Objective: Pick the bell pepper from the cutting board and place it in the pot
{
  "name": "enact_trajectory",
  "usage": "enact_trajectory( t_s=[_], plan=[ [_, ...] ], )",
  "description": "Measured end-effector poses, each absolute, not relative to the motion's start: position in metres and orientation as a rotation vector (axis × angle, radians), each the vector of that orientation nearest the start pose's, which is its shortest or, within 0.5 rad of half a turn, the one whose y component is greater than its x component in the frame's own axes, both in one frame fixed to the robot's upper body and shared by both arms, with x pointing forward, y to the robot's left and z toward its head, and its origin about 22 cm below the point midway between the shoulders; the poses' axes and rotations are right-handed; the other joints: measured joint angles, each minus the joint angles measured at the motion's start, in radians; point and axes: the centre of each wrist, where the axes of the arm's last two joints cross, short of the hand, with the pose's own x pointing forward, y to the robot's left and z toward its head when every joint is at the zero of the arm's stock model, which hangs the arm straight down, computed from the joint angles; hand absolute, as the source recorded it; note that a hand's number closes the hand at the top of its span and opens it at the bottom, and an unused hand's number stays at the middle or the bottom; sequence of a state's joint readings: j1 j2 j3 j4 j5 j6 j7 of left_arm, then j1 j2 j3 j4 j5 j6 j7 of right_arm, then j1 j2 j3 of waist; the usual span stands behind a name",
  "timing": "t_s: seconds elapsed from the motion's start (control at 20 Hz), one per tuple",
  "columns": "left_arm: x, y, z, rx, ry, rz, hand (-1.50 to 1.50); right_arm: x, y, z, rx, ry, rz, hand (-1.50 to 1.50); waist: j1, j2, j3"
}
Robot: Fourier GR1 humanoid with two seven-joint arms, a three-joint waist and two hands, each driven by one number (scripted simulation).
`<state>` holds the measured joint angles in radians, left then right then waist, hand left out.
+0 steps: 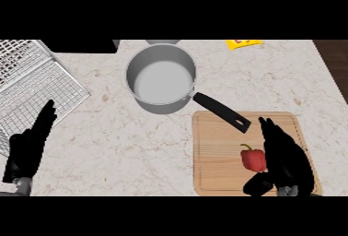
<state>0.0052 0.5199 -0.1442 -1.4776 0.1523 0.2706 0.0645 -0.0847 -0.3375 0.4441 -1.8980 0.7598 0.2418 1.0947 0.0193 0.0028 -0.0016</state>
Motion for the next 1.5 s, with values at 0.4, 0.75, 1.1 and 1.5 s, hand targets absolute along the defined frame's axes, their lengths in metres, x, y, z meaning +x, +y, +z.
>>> enact_trajectory(
  t_s=[0.4, 0.75, 1.1, 1.5],
  plan=[
    [0.235, 0.335, 0.023, 0.430, -1.391, -0.155, 0.00, 0.247, -0.170, 0.066, -0.937, -0.716, 0.897, -1.50, -0.007, -0.002, 0.001],
    [0.238, 0.334, 0.023, 0.429, -1.382, -0.145, 0.00, 0.256, -0.167, 0.048, -0.927, -0.640, 0.918, -1.50, -0.015, -0.003, 0.001],
    [0.231, 0.333, 0.013, 0.436, -1.387, -0.143, 0.00, 0.262, -0.167, 0.031, -0.949, -0.584, 0.920, -1.50, -0.016, -0.003, 0.001],
    [0.230, 0.330, 0.016, 0.432, -1.384, -0.143, 0.00, 0.268, -0.173, 0.019, -0.936, -0.543, 0.925, 1.50, -0.016, -0.003, 0.001]
  ],
)
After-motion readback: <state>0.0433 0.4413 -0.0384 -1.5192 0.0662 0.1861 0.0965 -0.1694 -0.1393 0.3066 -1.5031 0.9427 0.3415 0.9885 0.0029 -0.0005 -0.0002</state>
